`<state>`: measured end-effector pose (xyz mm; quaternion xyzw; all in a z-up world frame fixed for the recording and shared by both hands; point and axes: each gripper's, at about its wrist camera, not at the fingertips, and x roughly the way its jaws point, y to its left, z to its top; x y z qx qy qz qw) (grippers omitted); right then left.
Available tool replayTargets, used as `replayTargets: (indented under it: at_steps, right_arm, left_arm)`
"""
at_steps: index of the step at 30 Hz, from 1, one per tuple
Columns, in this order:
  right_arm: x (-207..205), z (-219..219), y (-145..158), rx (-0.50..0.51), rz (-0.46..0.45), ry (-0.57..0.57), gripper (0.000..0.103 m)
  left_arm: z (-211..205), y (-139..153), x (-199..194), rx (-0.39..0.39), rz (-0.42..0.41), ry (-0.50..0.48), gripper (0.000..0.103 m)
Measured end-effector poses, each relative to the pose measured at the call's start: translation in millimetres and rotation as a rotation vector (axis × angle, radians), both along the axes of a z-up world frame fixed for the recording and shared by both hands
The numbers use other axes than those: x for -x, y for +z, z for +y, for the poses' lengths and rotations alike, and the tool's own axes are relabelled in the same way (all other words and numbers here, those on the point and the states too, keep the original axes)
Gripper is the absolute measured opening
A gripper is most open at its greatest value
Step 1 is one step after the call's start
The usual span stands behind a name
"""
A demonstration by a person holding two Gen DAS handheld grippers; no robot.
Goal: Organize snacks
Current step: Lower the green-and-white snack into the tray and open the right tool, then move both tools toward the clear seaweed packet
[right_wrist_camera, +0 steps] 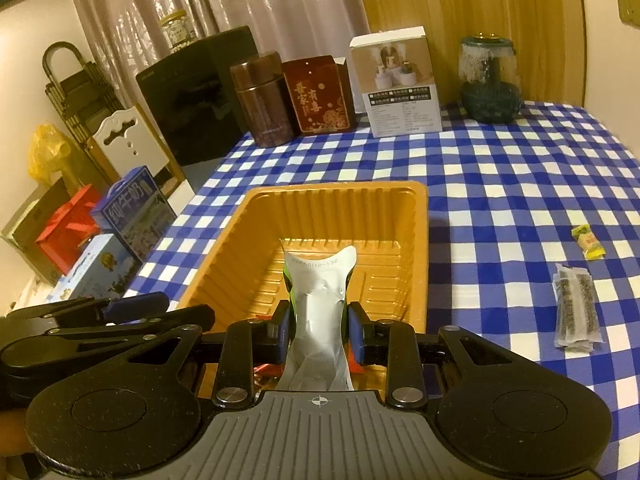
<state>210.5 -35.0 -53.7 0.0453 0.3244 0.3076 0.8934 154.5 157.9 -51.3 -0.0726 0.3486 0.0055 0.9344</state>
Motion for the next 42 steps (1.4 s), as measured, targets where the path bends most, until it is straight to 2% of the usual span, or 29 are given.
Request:
replayTargets:
  at_steps: [2, 4, 5, 6, 26, 42]
  right_arm:
    - [-1, 0, 0, -0.02, 0.015, 0.002, 0.031]
    - [-3, -1, 1, -0.041, 0.025, -0.001, 0.052]
    - [-2, -3, 2, -0.05, 0.022, -0.013, 0.069]
    - [-2, -4, 3, -0.059, 0.014, -0.027, 0.071]
    - [-1, -32, 8, -0.071, 0.001, -0.115, 0.071]
    - [0, -107, 8, -0.079, -0.02, -0.317, 0.071]
  left_arm:
    - [-1, 0, 0, -0.005, 0.0, 0.001, 0.052]
    - [-1, 0, 0, -0.007, 0.001, 0.0, 0.052]
    - [-1, 0, 1, -0.008, 0.002, 0.001, 0.052]
    - [0, -1, 1, -0.007, 0.003, 0.001, 0.052]
    - [-15, 5, -1, 0.002, -0.013, -0.031, 0.053]
    - [-81, 17, -18, 0.017, -0.048, -0.157, 0.054]
